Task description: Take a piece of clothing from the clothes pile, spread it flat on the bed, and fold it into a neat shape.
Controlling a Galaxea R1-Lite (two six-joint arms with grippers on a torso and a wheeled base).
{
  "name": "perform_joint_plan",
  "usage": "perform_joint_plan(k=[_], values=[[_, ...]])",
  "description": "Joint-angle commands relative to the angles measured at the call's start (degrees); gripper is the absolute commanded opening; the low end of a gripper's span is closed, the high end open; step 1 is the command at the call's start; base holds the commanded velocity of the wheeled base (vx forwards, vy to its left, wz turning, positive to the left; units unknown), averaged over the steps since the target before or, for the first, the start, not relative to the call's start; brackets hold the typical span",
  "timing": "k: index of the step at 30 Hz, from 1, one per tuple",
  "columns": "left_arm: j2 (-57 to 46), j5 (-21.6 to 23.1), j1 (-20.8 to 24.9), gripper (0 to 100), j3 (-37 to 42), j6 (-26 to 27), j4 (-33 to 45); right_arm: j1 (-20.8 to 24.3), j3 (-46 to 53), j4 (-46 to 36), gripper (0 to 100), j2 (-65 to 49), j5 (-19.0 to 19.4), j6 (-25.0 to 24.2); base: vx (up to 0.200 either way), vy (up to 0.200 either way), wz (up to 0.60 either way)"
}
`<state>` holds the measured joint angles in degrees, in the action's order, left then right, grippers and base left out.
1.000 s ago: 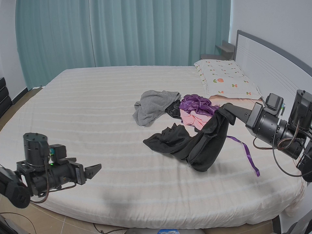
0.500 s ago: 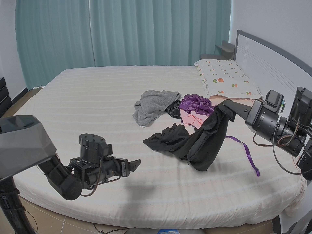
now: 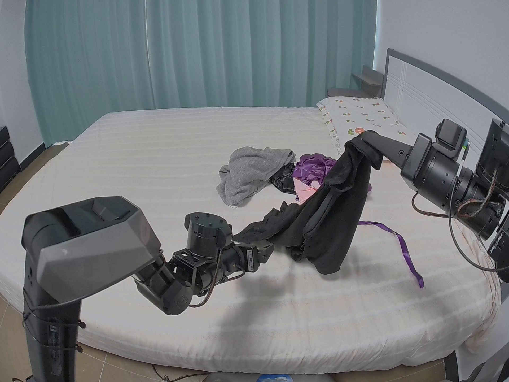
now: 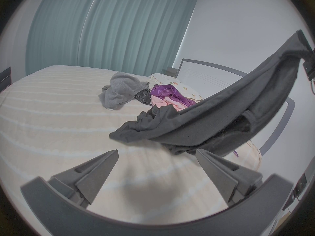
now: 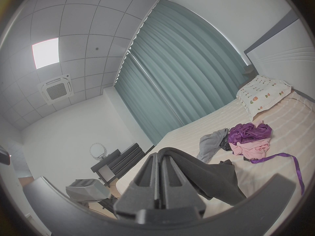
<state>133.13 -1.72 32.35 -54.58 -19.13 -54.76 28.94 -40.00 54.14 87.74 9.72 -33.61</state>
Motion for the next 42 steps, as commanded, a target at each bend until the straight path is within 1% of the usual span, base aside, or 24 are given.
perform_joint_plan(k=[1,7,11,14,15,19,23,24,25,30,33,34,40,42], values=[[7.2,-0.3,0.1,100,-6.8,0.1,0.0,0.9,-0.3,0.0,0,-0.3,0.0,0.4,0.0,0.0,0.0],[12.4,-0.4,-0.5,100,-11.9,0.1,0.3,0.9,-0.9,0.4,0,-0.3,0.0,0.5,0.0,0.0,0.0],[14.4,-1.2,-1.7,100,-13.4,0.5,0.3,0.9,-0.8,0.5,0,-0.4,0.0,0.5,0.0,0.0,0.0],[16.2,-2.5,-3.3,100,-18.2,0.4,0.7,0.8,-1.0,0.7,0,-0.4,0.0,0.5,0.0,0.0,0.0],[16.3,-2.5,-3.3,100,-18.4,0.4,0.7,0.8,-1.0,0.7,0,-0.4,0.0,0.5,0.0,0.0,0.0],[18.7,-2.5,-4.4,100,-22.4,0.5,3.2,0.9,-1.0,0.7,0,-0.2,0.0,0.5,0.0,0.0,0.0],[19.4,-2.7,-4.3,100,-23.6,0.9,5.7,0.6,-0.9,0.8,0,0.0,0.1,0.6,0.0,0.0,0.0],[20.1,-3.4,-4.2,100,-24.5,2.7,7.0,0.7,-0.5,0.8,0,0.1,0.1,0.7,0.0,0.0,0.0],[20.4,-3.6,-4.1,100,-25.4,3.0,7.0,0.7,-0.5,0.8,0,0.1,0.1,0.6,0.0,0.0,0.0],[22.5,-4.1,-4.4,100,-30.9,3.0,8.9,0.6,-0.9,0.8,0,-0.1,0.1,0.7,0.0,0.0,0.0],[22.7,-4.1,-4.4,100,-32.3,2.9,10.2,0.5,-0.7,0.8,0,-0.3,0.1,0.7,0.0,0.0,0.0],[22.9,-4.1,-4.4,0,-32.6,2.9,10.6,0.3,-0.6,0.8,0,-0.3,0.1,0.7,0.0,0.0,0.0],[22.9,-4.7,-4.4,0,-32.3,2.9,10.1,-0.9,-0.3,0.8,0,-0.2,0.5,0.3,0.0,0.0,0.0],[22.9,-6.3,-4.7,0,-32.5,2.9,10.1,-1.3,-0.3,0.8,0,0.1,0.6,0.0,0.0,0.0,0.0]])
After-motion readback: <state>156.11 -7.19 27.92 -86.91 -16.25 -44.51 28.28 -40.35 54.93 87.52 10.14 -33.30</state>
